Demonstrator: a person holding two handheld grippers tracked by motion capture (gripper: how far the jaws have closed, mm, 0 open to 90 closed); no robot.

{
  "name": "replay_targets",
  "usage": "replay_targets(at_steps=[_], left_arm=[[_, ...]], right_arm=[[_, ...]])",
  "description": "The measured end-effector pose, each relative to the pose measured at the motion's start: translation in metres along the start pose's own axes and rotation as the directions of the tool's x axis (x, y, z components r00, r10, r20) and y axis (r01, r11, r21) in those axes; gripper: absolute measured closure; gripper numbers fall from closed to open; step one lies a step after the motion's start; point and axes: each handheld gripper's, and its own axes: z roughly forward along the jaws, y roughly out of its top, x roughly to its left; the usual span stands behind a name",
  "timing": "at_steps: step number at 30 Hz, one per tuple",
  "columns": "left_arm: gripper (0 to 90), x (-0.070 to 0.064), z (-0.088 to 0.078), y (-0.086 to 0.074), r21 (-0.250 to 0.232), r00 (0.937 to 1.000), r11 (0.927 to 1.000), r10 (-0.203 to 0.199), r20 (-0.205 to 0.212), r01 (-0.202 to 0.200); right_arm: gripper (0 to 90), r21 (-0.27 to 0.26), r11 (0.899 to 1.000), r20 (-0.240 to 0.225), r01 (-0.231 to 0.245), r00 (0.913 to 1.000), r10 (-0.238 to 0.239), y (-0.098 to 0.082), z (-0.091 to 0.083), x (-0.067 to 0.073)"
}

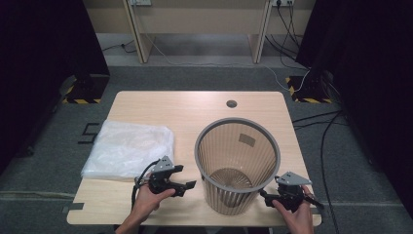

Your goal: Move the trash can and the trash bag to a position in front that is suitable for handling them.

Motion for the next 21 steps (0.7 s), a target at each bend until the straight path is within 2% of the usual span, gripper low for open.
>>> replay_targets(at_steps=[3,5,6,11,15,19,21], left_arm=[[17.6,-0.006,0.005,0.0,-0.01,0.9981,0.9992,-0.037,0.048,0.038],[16.7,-0.008,0.009,0.001,0.005,1.0,1.0,-0.001,-0.005,0.001],[17.1,-0.009,0.009,0.001,0.012,0.9998,0.9999,0.011,-0.017,-0.011],[17.4,-0.009,0.009,0.003,0.015,0.9992,0.9998,0.015,-0.038,-0.015],[19.1,-0.009,0.008,0.007,-0.001,0.9979,0.9999,0.017,-0.063,-0.017],[20.9,-0.012,0.007,0.009,0.001,0.9957,0.9992,0.039,-0.084,-0.039],[23.4,-0.014,0.005,0.008,0.001,0.9967,0.9993,0.038,-0.072,-0.038]], right_arm=[[25.1,-0.006,1.0,0.012,0.012,0.9999,-0.012,0.0,-0.001,0.002],[25.9,-0.011,1.0,0.015,0.014,0.9998,-0.013,0.001,0.001,0.003],[25.9,-0.012,1.0,0.02,0.009,0.9998,-0.009,0.002,0.001,0.004],[32.3,-0.011,1.0,0.053,0.014,0.9985,-0.013,0.007,0.003,0.006],[37.5,-0.011,1.0,0.075,0.019,0.997,-0.018,0.012,0.007,0.007],[41.5,-0.004,0.999,0.09,0.042,0.9951,-0.041,0.017,0.008,0.008],[41.1,-0.008,0.999,0.073,0.037,0.9966,-0.037,0.015,0.006,0.007]])
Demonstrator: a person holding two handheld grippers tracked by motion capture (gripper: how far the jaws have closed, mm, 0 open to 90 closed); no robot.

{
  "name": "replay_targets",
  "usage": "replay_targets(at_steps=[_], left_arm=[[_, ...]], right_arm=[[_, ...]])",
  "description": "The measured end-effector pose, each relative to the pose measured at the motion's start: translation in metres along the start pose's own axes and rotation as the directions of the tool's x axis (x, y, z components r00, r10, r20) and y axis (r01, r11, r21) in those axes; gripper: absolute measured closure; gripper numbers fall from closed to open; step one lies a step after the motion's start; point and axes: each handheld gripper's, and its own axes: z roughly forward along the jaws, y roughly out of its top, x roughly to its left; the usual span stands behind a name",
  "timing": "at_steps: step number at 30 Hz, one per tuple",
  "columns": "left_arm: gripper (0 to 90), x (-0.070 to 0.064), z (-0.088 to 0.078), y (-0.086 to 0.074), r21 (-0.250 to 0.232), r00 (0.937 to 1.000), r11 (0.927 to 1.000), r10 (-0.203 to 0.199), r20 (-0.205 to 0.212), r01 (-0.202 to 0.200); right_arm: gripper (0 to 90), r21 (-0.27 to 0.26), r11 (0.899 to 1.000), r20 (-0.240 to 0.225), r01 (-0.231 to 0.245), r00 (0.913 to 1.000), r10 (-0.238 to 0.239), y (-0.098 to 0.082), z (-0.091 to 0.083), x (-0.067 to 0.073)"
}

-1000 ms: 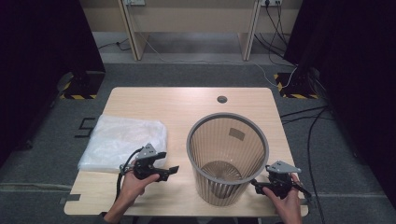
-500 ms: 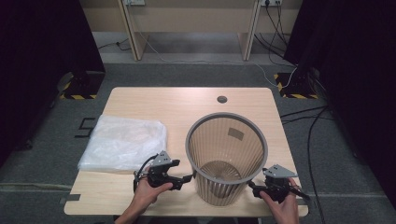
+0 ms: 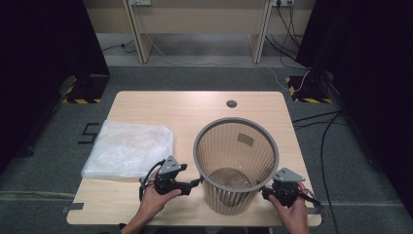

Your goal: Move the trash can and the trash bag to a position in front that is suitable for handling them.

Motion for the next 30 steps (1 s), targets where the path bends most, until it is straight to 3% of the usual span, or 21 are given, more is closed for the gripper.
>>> replay_targets(at_steps=[2,5,8,12,17,24,26,27,30], left_arm=[[23.2,-0.002,-0.002,-0.001,-0.001,1.0,1.0,0.0,0.005,0.0],[23.3,-0.005,-0.004,-0.001,-0.001,0.9999,0.9999,0.013,-0.001,-0.013],[23.2,-0.008,-0.007,-0.001,-0.007,1.0,0.9999,0.009,0.0,-0.009],[23.0,-0.008,-0.007,0.003,0.0,0.9982,0.9992,0.041,-0.043,-0.041],[23.2,0.003,-0.002,0.01,-0.015,0.9959,0.9996,0.02,-0.088,-0.022],[28.0,0.012,0.004,0.026,-0.045,0.9873,0.9986,0.018,-0.158,-0.026],[29.9,0.011,0.004,0.029,-0.051,0.9856,0.9984,0.016,-0.168,-0.025],[30.5,0.01,0.002,0.031,-0.044,0.9842,0.998,0.036,-0.173,-0.045],[28.1,0.009,-0.003,0.028,-0.042,0.9879,0.9982,0.035,-0.151,-0.042]], right_arm=[[36.9,-0.004,1.0,-0.042,-0.022,0.9989,0.022,-0.005,-0.006,-0.002],[36.6,-0.022,0.999,-0.058,-0.029,0.998,0.028,-0.009,-0.012,0.001],[37.2,-0.019,1.0,-0.039,-0.002,0.9992,0.001,-0.007,-0.017,0.004],[38.0,-0.025,1.0,-0.029,-0.008,0.9996,0.007,-0.005,-0.015,0.005],[38.1,-0.041,0.999,-0.014,-0.025,0.9996,0.025,0.003,-0.007,0.001],[38.1,-0.029,0.999,0.029,-0.014,0.9995,0.014,0.017,0.008,-0.004],[39.0,-0.025,1.0,0.042,-0.003,0.9991,0.004,0.021,0.011,-0.004],[39.5,-0.022,1.0,0.047,-0.001,0.9989,0.002,0.022,0.01,-0.003],[38.1,-0.021,1.0,0.019,-0.012,0.9997,0.013,0.018,0.005,-0.003]])
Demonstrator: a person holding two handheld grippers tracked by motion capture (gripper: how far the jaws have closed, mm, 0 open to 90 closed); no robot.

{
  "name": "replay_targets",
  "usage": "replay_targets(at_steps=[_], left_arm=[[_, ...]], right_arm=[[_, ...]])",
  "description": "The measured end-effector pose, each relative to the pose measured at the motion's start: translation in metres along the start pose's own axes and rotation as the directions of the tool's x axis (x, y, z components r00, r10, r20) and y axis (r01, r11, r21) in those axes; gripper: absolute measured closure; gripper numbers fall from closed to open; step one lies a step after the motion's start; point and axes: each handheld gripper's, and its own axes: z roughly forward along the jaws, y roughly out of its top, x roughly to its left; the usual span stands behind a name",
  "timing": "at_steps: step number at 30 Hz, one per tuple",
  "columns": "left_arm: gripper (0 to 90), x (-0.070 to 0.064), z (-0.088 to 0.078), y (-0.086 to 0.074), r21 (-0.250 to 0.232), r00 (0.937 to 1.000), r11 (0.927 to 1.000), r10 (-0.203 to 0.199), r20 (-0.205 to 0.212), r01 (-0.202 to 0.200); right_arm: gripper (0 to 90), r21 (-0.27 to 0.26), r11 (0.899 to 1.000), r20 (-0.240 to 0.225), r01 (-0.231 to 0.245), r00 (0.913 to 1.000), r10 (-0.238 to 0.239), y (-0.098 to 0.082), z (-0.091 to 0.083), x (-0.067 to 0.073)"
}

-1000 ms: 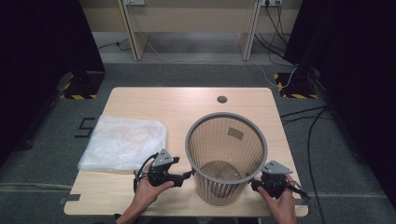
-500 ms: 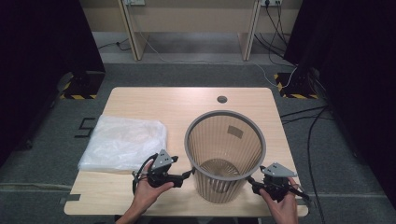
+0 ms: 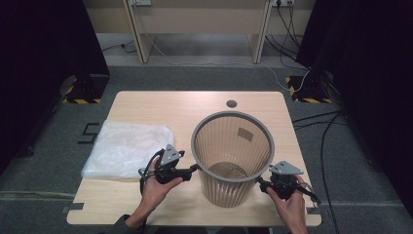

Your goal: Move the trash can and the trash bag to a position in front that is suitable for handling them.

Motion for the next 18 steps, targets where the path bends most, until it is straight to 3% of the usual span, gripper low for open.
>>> replay_targets(at_steps=[8,18], left_arm=[[27.0,-0.008,-0.004,-0.013,0.042,0.9992,0.999,0.012,0.039,-0.014],[34.7,0.0,0.004,-0.006,0.042,0.9995,0.9991,0.0,-0.031,0.001]], right_arm=[[36.3,-0.012,1.0,-0.059,0.009,0.9982,-0.01,-0.011,-0.02,0.01],[36.3,-0.026,1.0,-0.044,0.0,0.999,-0.001,-0.003,-0.009,0.01]])
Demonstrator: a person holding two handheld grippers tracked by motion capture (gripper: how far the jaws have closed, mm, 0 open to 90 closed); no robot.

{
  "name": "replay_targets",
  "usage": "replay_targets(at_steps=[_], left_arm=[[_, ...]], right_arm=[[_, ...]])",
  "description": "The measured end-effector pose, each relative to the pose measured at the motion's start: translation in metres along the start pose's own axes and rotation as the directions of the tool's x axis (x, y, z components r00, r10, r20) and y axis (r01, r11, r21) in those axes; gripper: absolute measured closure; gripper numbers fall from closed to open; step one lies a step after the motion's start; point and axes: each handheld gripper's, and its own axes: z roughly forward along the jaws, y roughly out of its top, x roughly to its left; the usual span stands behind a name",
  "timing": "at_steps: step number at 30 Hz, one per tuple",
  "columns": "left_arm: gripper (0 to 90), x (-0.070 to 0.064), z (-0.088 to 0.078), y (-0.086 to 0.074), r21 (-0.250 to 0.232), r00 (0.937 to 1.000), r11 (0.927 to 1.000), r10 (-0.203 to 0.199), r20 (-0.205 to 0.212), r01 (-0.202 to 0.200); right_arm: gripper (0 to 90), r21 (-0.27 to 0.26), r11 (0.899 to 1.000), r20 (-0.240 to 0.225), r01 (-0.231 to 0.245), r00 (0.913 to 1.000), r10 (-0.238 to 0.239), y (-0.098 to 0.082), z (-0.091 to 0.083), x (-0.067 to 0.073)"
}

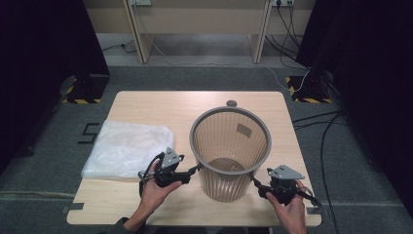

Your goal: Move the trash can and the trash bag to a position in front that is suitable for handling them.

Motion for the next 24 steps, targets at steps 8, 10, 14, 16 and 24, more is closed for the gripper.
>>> replay_targets(at_steps=[8,10,14,16,24], left_arm=[[33.2,0.015,0.014,0.012,-0.009,0.9989,0.9998,-0.016,-0.045,0.015],[33.2,0.019,0.017,0.014,-0.008,0.9985,0.9998,-0.02,-0.052,0.019],[34.4,0.024,0.02,0.018,-0.001,0.9974,0.9997,-0.023,-0.068,0.023],[35.8,0.025,0.022,0.019,0.001,0.9967,0.9994,-0.033,-0.074,0.033],[34.6,0.017,0.008,0.01,0.027,0.9999,0.9995,-0.014,-0.009,0.014]], right_arm=[[36.2,0.001,1.0,0.026,0.009,0.9996,-0.009,0.011,0.018,-0.009],[36.2,0.005,1.0,0.028,0.009,0.9996,-0.009,0.014,0.022,-0.01],[36.2,0.004,1.0,0.034,0.011,0.9993,-0.011,0.019,0.027,-0.012],[36.3,0.005,1.0,0.038,0.008,0.9992,-0.008,0.021,0.028,-0.012],[36.2,0.006,0.999,-0.006,0.039,0.9992,-0.039,0.018,0.016,0.0]])
